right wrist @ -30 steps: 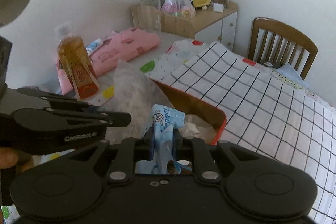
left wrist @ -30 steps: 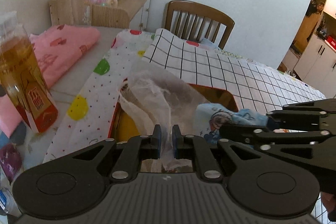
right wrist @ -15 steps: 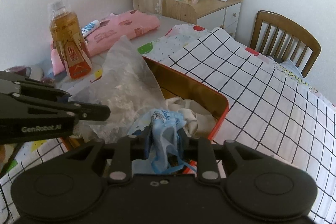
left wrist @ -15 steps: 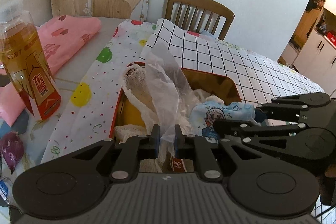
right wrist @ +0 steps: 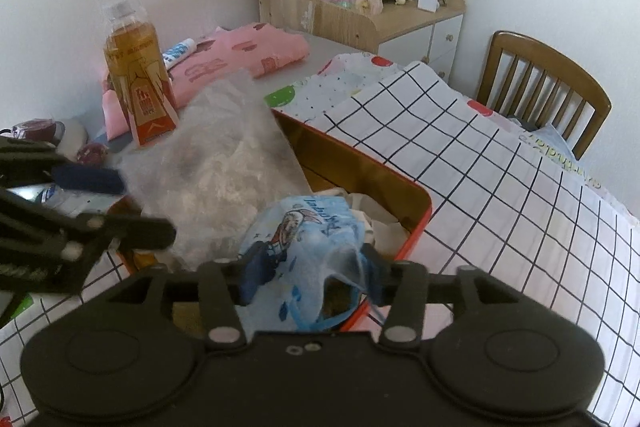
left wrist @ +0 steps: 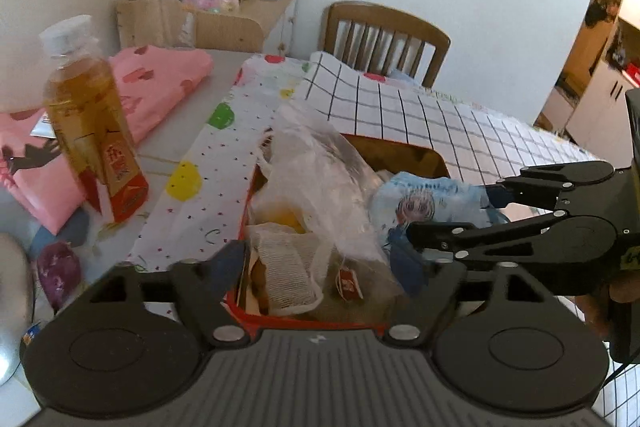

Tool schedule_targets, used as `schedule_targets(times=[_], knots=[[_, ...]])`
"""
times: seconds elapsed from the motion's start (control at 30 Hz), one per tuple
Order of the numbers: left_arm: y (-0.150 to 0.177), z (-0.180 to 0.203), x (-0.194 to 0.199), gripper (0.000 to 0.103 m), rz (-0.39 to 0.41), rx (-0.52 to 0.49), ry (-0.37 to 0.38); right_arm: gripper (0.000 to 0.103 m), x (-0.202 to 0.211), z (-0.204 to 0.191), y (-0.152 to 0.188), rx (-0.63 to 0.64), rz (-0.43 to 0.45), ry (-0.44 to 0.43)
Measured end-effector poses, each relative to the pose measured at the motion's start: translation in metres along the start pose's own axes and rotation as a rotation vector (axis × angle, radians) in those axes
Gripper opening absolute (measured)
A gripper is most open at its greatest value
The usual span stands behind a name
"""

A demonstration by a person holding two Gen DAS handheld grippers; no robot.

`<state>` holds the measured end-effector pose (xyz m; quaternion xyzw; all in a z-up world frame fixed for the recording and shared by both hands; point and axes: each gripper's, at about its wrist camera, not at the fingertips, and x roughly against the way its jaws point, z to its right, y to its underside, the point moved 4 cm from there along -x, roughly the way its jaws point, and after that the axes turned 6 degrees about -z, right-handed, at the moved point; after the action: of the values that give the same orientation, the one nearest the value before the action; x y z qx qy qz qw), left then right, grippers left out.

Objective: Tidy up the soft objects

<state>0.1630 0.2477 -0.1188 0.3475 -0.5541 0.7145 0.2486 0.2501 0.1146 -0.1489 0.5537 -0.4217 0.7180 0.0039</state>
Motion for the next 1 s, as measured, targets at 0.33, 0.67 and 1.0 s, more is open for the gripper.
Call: schedule_targets(times=[0.33, 0.67, 1.0], knots=[[0.002, 0.006, 0.032, 0.081, 0.075, -0.038, -0.034, 0.081, 0.038, 0.005, -0.004, -0.020, 0.103, 0.004], [-0.001, 0.028, 0.063, 0.082, 0.148, -0.079, 0.015, 0.088, 0.097, 0.017, 0.004, -0.066, 0.198, -0.021], [0.006, 0.055, 0.092, 0.085, 0.209, -0.129, 0.040, 0.094, 0.150, 0.017, 0.028, -0.105, 0.253, -0.060]])
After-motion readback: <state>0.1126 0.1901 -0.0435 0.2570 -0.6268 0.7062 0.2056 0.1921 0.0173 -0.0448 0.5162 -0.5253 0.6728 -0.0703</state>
